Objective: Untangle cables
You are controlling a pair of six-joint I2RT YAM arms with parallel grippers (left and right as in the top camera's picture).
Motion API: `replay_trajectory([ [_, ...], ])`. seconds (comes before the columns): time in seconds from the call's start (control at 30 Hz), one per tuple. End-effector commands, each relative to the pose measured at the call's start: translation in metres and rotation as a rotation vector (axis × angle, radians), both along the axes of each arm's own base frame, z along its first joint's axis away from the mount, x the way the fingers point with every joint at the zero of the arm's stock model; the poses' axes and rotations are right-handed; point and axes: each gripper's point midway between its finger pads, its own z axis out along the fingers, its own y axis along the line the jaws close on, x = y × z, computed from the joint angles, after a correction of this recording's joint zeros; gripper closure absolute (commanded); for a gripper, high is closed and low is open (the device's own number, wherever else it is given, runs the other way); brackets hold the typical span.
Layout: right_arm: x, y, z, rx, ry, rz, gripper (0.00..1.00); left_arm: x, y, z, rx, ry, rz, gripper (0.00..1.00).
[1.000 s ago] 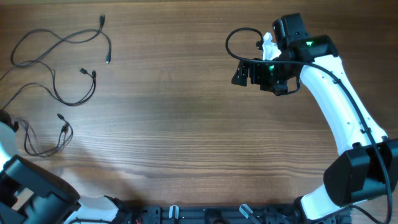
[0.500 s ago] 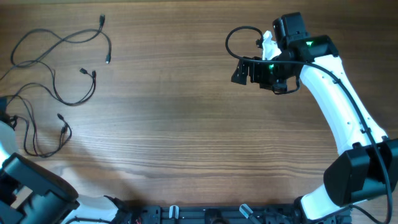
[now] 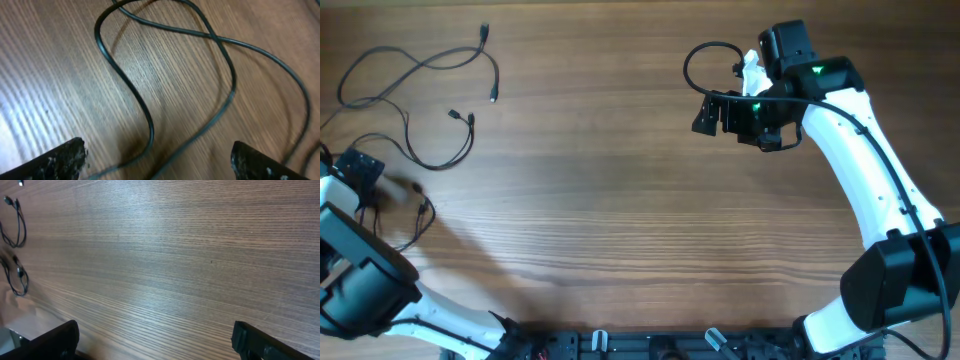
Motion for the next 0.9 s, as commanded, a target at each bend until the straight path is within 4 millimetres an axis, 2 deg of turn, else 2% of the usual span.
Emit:
replay_trajectory([
  [0.0,-0.005,0.005,0.002,0.017,0.009,0.005,0.00,-0.001,0.012,-0.006,0.062,0.049,-0.002,0.08],
  [0.17,-0.007,0.006,0.001,0.016,0.015,0.005,0.00,-0.004,0.025,-0.003,0.123,0.060,0.035,0.18],
  [0.33,-0.005,0.009,0.002,0.023,0.013,-0.008,0.00,0.001,0.029,-0.002,0.142,0.038,0.035,0.20],
  [0.47,-0.007,0.012,0.002,0.022,0.014,0.001,0.00,0.001,0.029,-0.008,0.135,0.045,0.036,0.23],
  [0.53,-0.007,0.013,0.002,0.022,0.012,0.003,0.00,-0.003,0.030,-0.018,0.121,0.059,0.042,0.27],
  [0.57,-0.007,0.013,0.002,0.022,0.012,0.004,0.00,-0.005,0.030,-0.022,0.114,0.066,0.044,0.32],
  [0.6,-0.007,0.012,0.002,0.022,0.014,0.004,0.00,-0.007,0.031,-0.026,0.109,0.071,0.047,0.48],
  [0.63,-0.008,0.012,0.002,0.021,0.017,0.004,0.00,-0.009,0.032,-0.029,0.104,0.076,0.052,0.54],
  [0.73,-0.009,0.012,0.001,0.019,0.025,0.003,0.00,-0.015,0.038,-0.033,0.105,0.075,0.070,0.61],
  [0.77,-0.009,0.012,0.001,0.019,0.025,0.003,0.00,-0.017,0.041,-0.032,0.107,0.073,0.077,0.66],
  [0.87,-0.009,0.012,0.001,0.019,0.025,0.003,0.00,-0.025,0.048,-0.031,0.109,0.066,0.106,0.91],
])
